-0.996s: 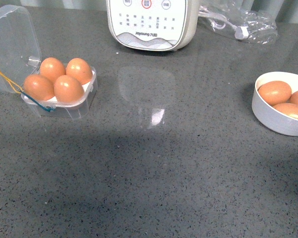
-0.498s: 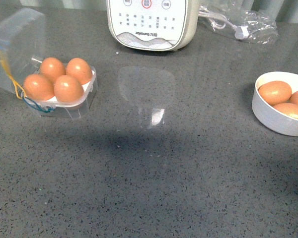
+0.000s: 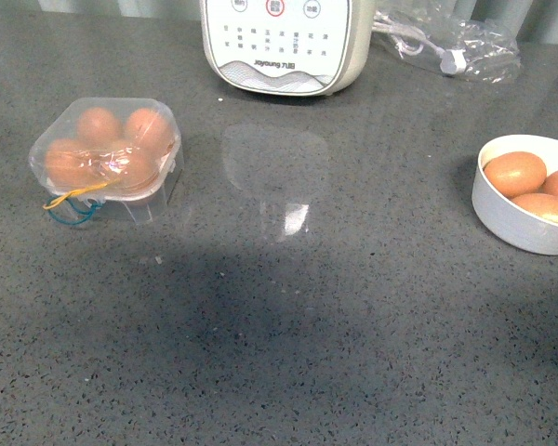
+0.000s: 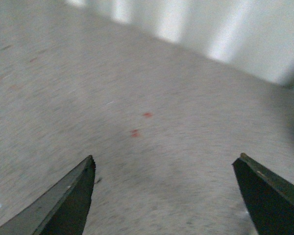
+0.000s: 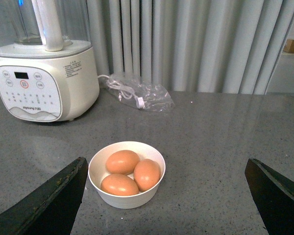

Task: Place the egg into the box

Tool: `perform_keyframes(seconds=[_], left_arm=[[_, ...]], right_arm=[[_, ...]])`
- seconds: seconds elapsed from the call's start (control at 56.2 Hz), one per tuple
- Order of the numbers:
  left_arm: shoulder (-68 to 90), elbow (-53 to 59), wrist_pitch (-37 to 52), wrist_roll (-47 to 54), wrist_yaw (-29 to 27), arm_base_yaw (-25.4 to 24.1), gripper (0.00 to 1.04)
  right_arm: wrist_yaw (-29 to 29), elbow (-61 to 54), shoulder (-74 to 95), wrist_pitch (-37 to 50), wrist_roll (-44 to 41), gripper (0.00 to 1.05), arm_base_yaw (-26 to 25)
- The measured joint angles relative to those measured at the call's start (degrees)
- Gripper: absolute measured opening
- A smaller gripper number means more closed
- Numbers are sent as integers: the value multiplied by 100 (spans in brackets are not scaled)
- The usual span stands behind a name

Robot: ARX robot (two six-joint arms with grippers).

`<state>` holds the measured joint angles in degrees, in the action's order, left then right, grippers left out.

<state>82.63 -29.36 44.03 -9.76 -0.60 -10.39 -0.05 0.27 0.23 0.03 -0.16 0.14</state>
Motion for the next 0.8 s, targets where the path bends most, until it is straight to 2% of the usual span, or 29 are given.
perform_keyframes(seconds=[0.053, 0.107, 0.231, 0.338, 0.409, 0.569, 0.64, 0.8], left_arm=[[-92, 376, 765, 348, 680, 31, 74], [-264, 667, 1150, 581, 885, 120, 66], [-758, 1123, 1266, 798, 824, 262, 46], [-1314, 1628, 1193, 872, 662, 424, 19], [-1624, 1853, 1088, 890, 560, 490, 5], [-2177, 2140, 846, 925, 490, 610, 4], [-2269, 2343, 1019, 931, 118, 872, 4], [-2715, 2649, 737, 931, 74, 1023, 4]], right_arm=[[9, 0, 0, 0, 0, 97, 0], [-9, 0, 0, 0, 0, 97, -2], [-4, 0, -2, 0, 0, 97, -2], [-4, 0, 0, 0, 0, 97, -4], [-4, 0, -2, 0, 0, 97, -4], [-2, 0, 0, 0, 0, 97, -4], [-2, 0, -2, 0, 0, 97, -4], [-2, 0, 0, 0, 0, 97, -4]])
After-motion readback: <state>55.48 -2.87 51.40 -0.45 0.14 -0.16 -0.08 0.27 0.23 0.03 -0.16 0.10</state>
